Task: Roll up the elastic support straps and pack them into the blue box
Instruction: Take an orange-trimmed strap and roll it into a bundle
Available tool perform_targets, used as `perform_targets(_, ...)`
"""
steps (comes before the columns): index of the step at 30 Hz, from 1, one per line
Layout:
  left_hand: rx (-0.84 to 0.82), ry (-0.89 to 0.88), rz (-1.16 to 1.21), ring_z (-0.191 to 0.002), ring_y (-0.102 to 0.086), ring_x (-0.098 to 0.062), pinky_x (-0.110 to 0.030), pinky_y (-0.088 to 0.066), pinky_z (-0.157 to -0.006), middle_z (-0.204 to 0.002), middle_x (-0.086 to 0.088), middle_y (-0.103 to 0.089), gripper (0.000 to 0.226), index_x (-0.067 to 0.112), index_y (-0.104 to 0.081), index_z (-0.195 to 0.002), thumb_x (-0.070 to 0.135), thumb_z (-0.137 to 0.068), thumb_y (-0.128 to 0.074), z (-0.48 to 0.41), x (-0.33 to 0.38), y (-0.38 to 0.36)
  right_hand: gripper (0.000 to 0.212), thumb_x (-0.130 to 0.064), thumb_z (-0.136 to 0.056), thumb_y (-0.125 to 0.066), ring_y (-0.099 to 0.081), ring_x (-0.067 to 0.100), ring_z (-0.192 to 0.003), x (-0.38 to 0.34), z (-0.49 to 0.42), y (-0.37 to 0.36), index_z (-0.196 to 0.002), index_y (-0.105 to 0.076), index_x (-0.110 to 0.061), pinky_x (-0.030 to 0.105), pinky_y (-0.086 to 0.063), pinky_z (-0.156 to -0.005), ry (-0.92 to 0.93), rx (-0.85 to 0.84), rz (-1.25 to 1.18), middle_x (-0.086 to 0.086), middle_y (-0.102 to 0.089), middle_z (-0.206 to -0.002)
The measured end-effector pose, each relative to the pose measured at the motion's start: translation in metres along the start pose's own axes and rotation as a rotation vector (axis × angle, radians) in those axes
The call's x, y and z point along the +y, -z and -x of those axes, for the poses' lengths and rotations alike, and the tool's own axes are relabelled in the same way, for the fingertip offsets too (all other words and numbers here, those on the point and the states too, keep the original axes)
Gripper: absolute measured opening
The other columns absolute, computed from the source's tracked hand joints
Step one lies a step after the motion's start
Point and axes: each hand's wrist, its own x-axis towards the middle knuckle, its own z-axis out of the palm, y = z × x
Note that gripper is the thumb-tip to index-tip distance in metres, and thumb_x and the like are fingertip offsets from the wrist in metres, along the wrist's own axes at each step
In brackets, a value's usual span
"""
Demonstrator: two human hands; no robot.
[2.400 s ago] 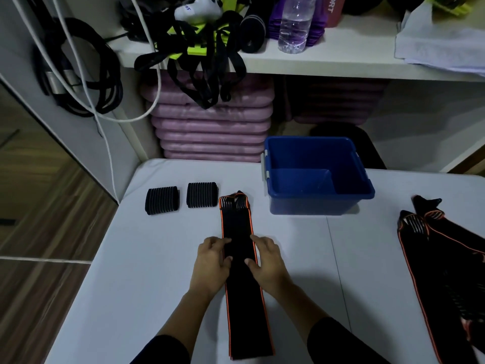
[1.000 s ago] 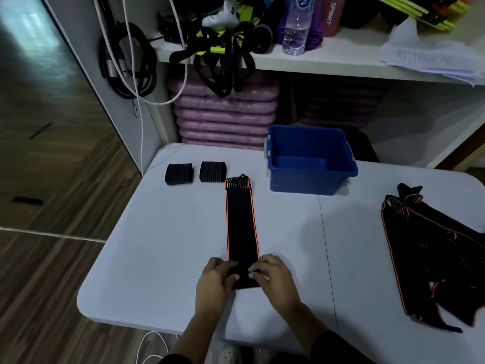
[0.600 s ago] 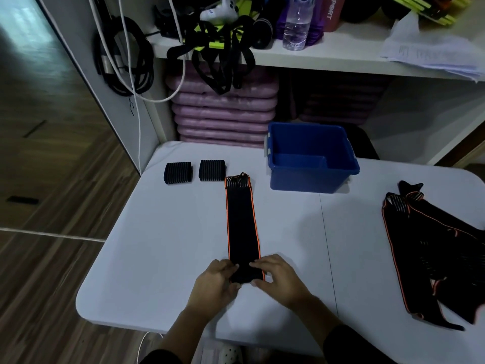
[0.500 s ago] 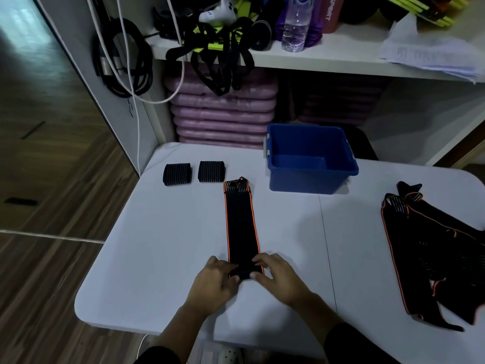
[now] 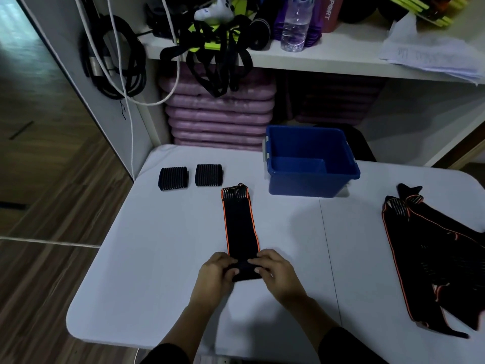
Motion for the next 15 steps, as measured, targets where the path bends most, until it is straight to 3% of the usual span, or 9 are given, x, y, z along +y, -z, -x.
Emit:
perform_targets(3,-0.124,-0.055,-0.041,-0.106,-0.058,-0.011,-0.016,-0.044,-0.093,-0.119,0.005,-0.056,0.054,0.013,-0.06,-0.122,0.023,-0.071,-0.076,0.001,-0.002,0.004,0.046,-0.022,-0.081,-0.071,-0.048,0.002,-0.116,0.006,0.0,0.003,-0.125,-0.06,-0.023,0.018,-0.041,-0.102,-0.048,-0.121,0.006,-0.015,-0.048,-0.123)
perform_targets(6,-0.14,-0.086,-0.111,-0.108,-0.058,-0.015,-0.012,-0.04,-0.092,-0.122,0.002,-0.058,0.051,0.014,-0.058,-0.123,0.019,-0.074,-0.072,-0.002,-0.002,0.005,0.051,-0.017,-0.079,-0.071,-0.044,0.0,-0.118,0.006,-0.001,0.002,-0.128,-0.057,-0.023,0.019,-0.04,-0.104,-0.043,-0.136,0.045,-0.016,-0.043,-0.126)
perform_targets(10,-0.152,-0.041,-0.099,-0.095,-0.059,-0.017,-0.014,-0.039,-0.078,-0.105,0.0,-0.063,0.036,0.015,-0.063,-0.114,0.026,-0.079,-0.064,-0.007,-0.001,0.01,0.042,-0.021,-0.082,-0.064,-0.052,0.001,-0.109,0.007,-0.005,0.002,-0.124,-0.059,-0.023,0.015,-0.043,-0.098,0.003,-0.109,0.055,-0.014,-0.053,-0.116)
perform_targets(15,-0.188,0.16,0.03,-0.07,-0.057,-0.014,-0.032,-0.047,-0.069,-0.076,-0.001,-0.063,0.022,0.013,-0.063,-0.082,0.029,-0.089,-0.051,-0.011,0.006,0.011,0.03,-0.034,-0.092,-0.055,-0.058,0.007,-0.092,-0.002,-0.018,0.01,-0.121,-0.05,-0.024,0.022,-0.049,-0.086,-0.174,-0.184,-0.028,-0.009,-0.06,-0.098)
